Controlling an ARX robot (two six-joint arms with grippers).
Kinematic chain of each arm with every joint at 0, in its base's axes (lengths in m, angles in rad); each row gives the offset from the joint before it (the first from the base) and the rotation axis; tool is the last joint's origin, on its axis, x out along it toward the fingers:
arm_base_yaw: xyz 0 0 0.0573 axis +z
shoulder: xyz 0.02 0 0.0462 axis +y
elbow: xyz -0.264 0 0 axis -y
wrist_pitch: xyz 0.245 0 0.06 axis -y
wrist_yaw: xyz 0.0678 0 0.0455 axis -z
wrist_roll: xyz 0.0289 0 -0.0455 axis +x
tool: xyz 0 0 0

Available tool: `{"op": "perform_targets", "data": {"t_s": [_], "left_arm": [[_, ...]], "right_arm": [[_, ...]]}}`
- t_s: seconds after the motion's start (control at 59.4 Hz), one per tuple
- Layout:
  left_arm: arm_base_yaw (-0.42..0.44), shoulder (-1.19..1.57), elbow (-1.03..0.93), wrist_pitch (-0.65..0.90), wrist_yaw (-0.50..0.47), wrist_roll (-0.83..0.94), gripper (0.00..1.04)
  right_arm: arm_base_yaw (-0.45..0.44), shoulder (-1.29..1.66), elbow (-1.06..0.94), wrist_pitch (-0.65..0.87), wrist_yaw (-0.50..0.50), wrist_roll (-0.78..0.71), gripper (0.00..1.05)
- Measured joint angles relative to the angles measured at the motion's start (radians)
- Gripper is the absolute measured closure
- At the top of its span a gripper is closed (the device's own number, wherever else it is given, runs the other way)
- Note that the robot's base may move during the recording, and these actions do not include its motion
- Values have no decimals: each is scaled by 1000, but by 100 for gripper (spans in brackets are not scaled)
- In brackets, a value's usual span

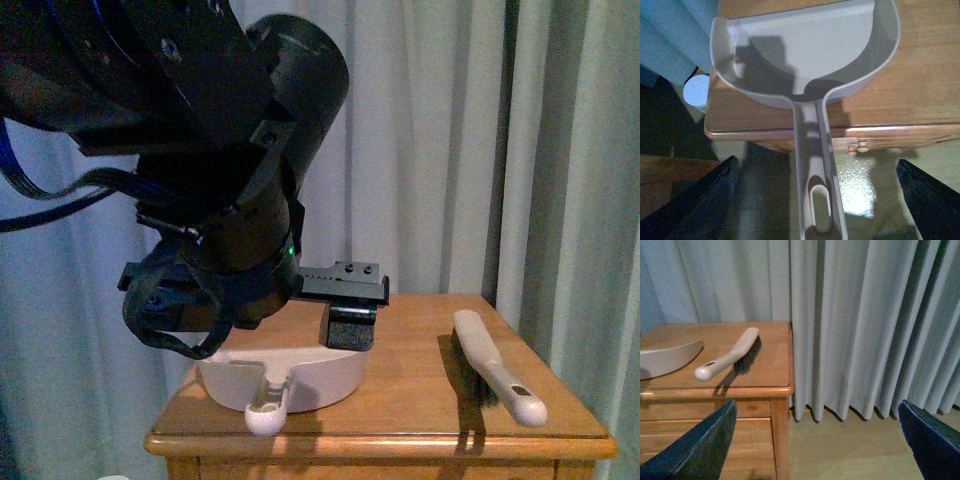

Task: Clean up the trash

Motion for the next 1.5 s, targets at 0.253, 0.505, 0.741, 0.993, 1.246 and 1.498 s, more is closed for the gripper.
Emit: {"op": "perform_targets", "data": {"t_s": [0.253,0.505,0.741,0.993,1.246,1.498], "left_arm": [[29,104,29,6,4,-3,8],[41,184,96,4,4,-3,8],[61,222,117,6,0,10,8],[78,252,121,21,6,23,8],[77,262,121,30,6,31,16],[76,262,120,53,21,52,65]], "right_arm": [[0,0,0,0,0,0,7],[0,0,0,0,0,0,7],[0,0,0,0,0,0,7],[0,0,0,0,0,0,7],[0,0,0,0,0,0,7],[0,0,0,0,0,0,7]]}}
